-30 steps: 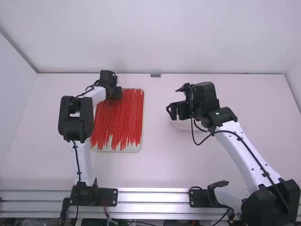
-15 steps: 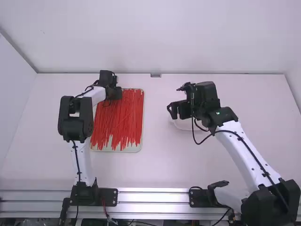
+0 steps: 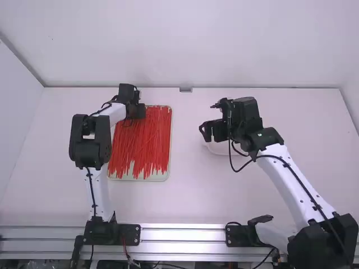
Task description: Fasten the cable tie
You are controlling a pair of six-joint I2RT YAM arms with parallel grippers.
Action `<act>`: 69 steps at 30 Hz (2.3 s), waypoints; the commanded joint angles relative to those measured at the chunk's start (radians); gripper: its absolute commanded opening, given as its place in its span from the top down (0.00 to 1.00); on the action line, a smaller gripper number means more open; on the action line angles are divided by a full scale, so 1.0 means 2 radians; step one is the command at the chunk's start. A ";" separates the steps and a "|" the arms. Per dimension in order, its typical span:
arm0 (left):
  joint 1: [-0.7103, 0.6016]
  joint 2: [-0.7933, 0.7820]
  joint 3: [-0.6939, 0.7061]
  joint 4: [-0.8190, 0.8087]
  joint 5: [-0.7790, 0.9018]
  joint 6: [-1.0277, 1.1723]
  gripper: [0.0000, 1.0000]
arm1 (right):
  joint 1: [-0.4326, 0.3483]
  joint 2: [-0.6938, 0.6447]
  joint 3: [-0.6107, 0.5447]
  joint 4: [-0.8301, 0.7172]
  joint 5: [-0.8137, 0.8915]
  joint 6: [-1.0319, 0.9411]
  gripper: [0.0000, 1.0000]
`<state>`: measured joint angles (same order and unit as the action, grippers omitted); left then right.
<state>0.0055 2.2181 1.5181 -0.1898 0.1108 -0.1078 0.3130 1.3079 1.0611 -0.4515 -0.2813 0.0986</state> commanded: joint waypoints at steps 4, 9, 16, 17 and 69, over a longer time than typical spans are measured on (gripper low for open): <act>0.002 0.004 -0.004 -0.002 0.019 0.005 0.82 | -0.003 0.000 0.016 0.000 0.000 0.001 0.01; 0.001 0.004 -0.004 -0.002 0.017 0.004 0.83 | -0.003 0.000 0.016 -0.001 0.000 0.001 0.01; 0.000 0.004 -0.004 -0.006 0.014 0.007 0.85 | -0.003 0.000 0.016 0.000 0.000 0.001 0.01; 0.002 0.004 -0.005 -0.007 0.015 0.012 0.85 | -0.003 0.000 0.016 0.000 0.000 0.001 0.01; 0.000 -0.004 0.137 -0.114 0.002 0.014 0.98 | -0.003 0.000 0.016 0.002 0.000 0.001 0.01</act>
<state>0.0055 2.2181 1.7115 -0.3939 0.1192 -0.0849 0.3130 1.3079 1.0611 -0.4515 -0.2817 0.0982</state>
